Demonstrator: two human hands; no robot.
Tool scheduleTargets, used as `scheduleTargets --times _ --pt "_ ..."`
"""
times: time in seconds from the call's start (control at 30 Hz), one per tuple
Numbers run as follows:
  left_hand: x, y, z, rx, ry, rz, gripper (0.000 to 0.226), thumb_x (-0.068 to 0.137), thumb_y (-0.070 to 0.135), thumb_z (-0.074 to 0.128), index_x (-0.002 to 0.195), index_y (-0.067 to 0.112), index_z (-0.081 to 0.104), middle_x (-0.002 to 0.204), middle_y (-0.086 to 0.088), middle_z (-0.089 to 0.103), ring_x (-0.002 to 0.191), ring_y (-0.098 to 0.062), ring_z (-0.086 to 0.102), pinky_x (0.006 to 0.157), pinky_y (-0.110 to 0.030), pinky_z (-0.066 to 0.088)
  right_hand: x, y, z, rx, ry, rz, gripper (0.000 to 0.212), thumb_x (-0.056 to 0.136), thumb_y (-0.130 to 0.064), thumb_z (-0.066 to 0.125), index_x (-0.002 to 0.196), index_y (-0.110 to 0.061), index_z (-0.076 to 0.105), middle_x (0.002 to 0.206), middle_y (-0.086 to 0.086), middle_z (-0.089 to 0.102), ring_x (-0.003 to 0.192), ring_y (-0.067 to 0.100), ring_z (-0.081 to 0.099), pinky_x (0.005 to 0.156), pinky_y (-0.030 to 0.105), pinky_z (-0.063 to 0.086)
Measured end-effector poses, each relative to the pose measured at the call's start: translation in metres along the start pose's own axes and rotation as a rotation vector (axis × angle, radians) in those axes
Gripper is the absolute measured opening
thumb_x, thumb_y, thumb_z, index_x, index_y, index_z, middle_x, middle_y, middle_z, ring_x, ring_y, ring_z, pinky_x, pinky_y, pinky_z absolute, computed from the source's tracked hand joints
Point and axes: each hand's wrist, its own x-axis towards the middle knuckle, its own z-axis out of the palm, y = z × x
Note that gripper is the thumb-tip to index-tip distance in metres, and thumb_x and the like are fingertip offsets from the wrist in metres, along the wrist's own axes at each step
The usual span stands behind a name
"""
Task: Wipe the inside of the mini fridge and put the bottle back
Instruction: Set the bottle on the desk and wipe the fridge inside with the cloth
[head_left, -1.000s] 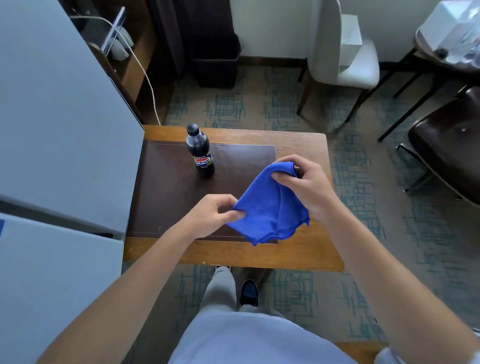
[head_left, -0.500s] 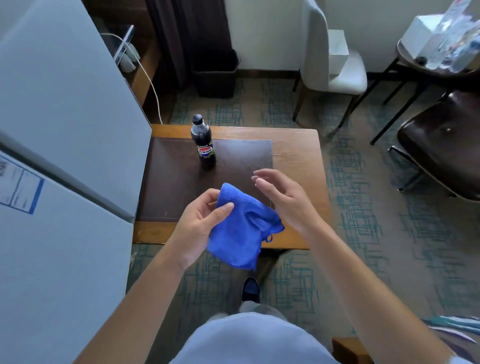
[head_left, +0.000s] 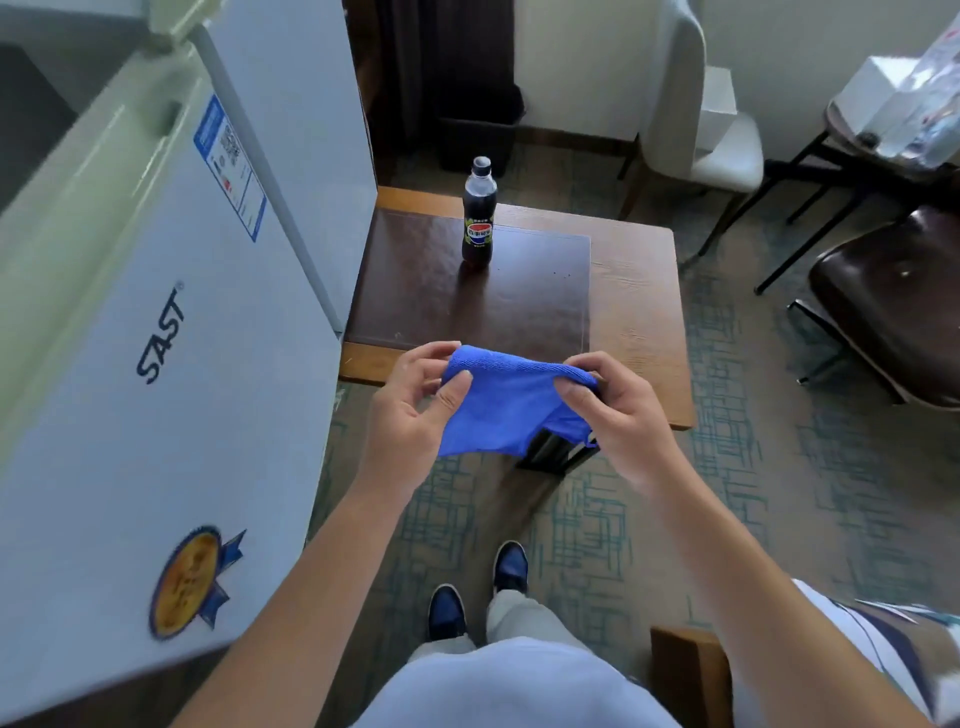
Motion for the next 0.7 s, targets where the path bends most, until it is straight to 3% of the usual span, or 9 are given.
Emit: scheduleTargets --times 0.07,0.17,0.3,0.43,0.53,0.6,0.7 --pt "-0.017 0.005 -0.008 -0.008 -0.009 0.033 0.021 0.092 0.034 0.072 0.099 0.015 0.072 0.140 0.012 0.063 0.124 -0.004 0.062 0.103 -0.029 0.051 -0.013 -0.010 0.002 0.088 -0.052 0.023 0.009 0.095 -0.023 0.065 0.095 -0.016 0.072 0.078 -0.007 0.065 0.073 0.011 0.055 0.067 0.026 0.043" --pt "-0.046 0.015 -0.016 -0.158 -0.063 0.021 0.032 0.095 0.026 0.072 0.102 -0.005 0.067 0.139 0.000 0.068 0.132 -0.018 0.061 0.114 -0.052 0.046 -0.033 -0.023 0.006 0.294 -0.157 0.077 0.015 0.097 -0.021 0.063 0.099 -0.010 0.074 0.091 0.008 0.068 0.085 0.021 0.062 0.074 0.031 0.050" --pt "-0.093 0.026 -0.025 -0.284 -0.114 -0.008 0.023 0.091 0.029 0.070 0.094 0.008 0.080 0.137 -0.007 0.069 0.139 -0.026 0.056 0.116 -0.066 0.038 -0.060 -0.033 0.015 0.473 -0.308 0.127 0.021 0.099 -0.021 0.060 0.105 -0.011 0.077 0.101 0.009 0.075 0.090 0.021 0.071 0.082 0.035 0.059" --pt "-0.148 0.039 -0.024 -0.375 -0.041 -0.013 0.030 0.082 0.044 0.082 0.091 0.015 0.083 0.127 -0.012 0.073 0.130 -0.032 0.063 0.112 -0.056 0.045 -0.089 -0.030 0.028 0.351 -0.424 0.053 0.032 0.095 -0.034 0.070 0.120 -0.014 0.073 0.124 0.017 0.073 0.112 0.032 0.068 0.102 0.049 0.051" --pt "-0.189 0.049 -0.029 -0.362 0.051 -0.023 0.039 0.078 0.051 0.083 0.095 0.016 0.082 0.108 -0.003 0.077 0.103 -0.024 0.070 0.096 -0.041 0.054 -0.117 -0.034 0.041 0.215 -0.542 0.034 0.050 0.086 -0.049 0.077 0.128 -0.023 0.067 0.128 0.005 0.073 0.117 0.024 0.069 0.101 0.040 0.056" --pt "-0.213 0.055 -0.040 -0.294 0.104 -0.002 0.039 0.077 0.051 0.084 0.096 0.017 0.081 0.104 0.000 0.075 0.098 -0.022 0.067 0.091 -0.037 0.054 -0.135 -0.037 0.055 0.165 -0.598 0.032 0.065 0.076 -0.058 0.083 0.128 -0.024 0.066 0.127 0.003 0.073 0.113 0.020 0.070 0.098 0.038 0.058" --pt "-0.245 0.059 -0.065 -0.188 0.179 0.050 0.033 0.080 0.037 0.083 0.099 0.011 0.079 0.105 -0.003 0.074 0.098 -0.022 0.068 0.092 -0.035 0.055 -0.158 -0.043 0.084 0.199 -0.672 0.025 0.047 0.082 -0.033 0.084 0.122 -0.015 0.066 0.112 0.006 0.075 0.101 0.019 0.071 0.089 0.038 0.057"
